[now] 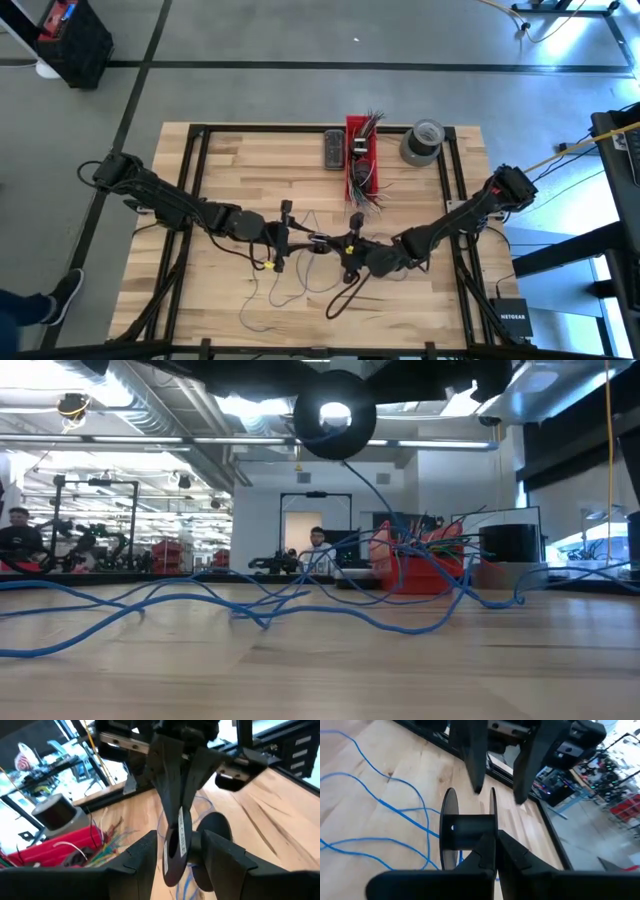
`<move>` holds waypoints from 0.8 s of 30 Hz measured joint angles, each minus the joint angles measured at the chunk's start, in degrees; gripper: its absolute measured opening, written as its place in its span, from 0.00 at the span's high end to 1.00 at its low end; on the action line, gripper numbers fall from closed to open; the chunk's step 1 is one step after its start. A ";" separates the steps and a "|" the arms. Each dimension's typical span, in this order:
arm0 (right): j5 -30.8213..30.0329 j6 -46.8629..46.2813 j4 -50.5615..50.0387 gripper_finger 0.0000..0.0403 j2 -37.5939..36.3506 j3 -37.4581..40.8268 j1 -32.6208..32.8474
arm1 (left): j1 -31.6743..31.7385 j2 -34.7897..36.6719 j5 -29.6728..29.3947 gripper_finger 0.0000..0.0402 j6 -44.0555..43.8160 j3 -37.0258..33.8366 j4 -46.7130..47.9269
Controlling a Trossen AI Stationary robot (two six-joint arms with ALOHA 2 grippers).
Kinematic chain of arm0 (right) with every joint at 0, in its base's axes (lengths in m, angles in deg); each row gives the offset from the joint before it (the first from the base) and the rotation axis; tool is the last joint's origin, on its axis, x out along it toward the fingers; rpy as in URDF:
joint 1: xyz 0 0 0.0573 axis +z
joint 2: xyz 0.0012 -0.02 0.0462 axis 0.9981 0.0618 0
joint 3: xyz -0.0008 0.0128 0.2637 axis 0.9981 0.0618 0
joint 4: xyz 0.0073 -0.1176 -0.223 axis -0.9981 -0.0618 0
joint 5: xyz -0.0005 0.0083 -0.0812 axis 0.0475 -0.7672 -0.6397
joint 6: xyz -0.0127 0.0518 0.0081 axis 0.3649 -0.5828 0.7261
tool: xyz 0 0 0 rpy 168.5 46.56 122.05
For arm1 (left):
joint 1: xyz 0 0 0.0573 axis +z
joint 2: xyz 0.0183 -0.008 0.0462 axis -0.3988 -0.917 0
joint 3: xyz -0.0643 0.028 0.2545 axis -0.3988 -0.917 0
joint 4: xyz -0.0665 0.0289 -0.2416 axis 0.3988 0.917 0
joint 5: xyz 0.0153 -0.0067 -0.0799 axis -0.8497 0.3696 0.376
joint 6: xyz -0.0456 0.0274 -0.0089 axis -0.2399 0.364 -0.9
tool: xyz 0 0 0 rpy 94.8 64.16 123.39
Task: Coil cords
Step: Coil the blue wire into the black spool
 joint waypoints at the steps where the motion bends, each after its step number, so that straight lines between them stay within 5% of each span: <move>1: 0.89 -0.02 0.68 0.99 0.00 0.00 -0.26 | 0.00 0.00 -0.02 0.64 -0.42 0.00 0.17; 10: 4.71 -1.20 2.49 0.99 0.00 0.02 -1.10 | 0.07 0.00 0.00 0.66 -1.70 0.00 1.32; 20: 6.07 -1.29 3.32 0.99 0.00 0.04 -1.23 | 0.26 0.07 0.38 0.95 -0.63 0.00 1.41; 24: 6.63 -4.49 3.32 0.96 0.00 0.07 -1.23 | 0.24 0.07 0.37 0.98 0.21 0.00 1.29</move>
